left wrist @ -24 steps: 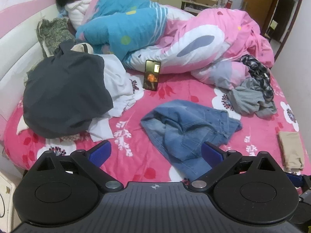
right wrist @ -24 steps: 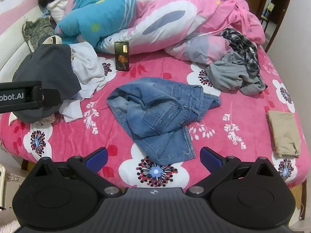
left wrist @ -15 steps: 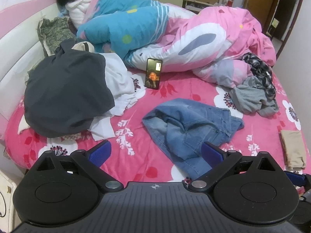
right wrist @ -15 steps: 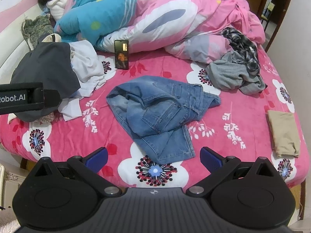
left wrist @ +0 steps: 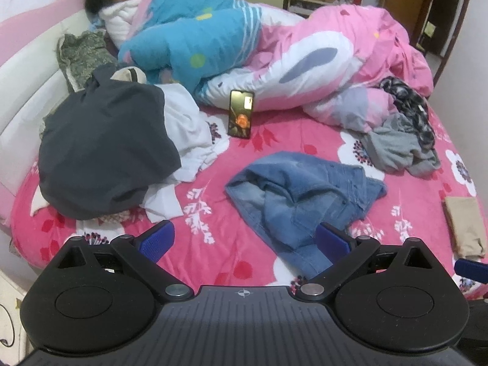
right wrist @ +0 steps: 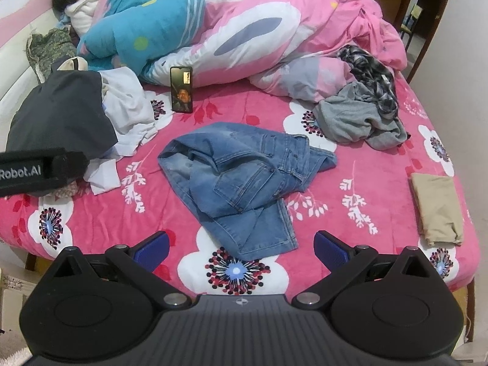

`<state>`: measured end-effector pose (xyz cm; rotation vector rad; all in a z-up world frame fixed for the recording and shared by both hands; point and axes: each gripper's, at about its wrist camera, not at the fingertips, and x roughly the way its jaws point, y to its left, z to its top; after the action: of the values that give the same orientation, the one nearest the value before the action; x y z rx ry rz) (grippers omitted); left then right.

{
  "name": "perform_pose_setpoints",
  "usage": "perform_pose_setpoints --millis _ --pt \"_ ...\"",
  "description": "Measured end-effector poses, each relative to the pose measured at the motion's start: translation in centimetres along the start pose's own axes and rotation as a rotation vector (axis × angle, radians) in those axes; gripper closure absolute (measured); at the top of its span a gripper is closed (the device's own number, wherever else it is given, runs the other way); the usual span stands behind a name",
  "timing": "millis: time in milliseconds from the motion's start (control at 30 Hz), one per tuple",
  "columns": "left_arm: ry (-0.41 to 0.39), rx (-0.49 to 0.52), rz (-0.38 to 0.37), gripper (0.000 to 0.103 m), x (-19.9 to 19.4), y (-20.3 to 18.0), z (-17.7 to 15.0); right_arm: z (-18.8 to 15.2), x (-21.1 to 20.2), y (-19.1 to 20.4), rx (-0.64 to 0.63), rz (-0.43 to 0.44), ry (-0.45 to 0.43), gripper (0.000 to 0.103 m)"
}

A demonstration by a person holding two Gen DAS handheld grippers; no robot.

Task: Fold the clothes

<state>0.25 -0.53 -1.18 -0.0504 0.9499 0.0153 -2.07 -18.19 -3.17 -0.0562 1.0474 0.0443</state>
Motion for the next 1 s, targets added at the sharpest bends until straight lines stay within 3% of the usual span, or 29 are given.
perform_pose_setpoints --millis 1000 --pt "-0.006 0.017 0.040 0.003 0.00 -0.31 -0.60 -0.34 -0.12 0.08 0.009 -0.013 0.024 0.000"
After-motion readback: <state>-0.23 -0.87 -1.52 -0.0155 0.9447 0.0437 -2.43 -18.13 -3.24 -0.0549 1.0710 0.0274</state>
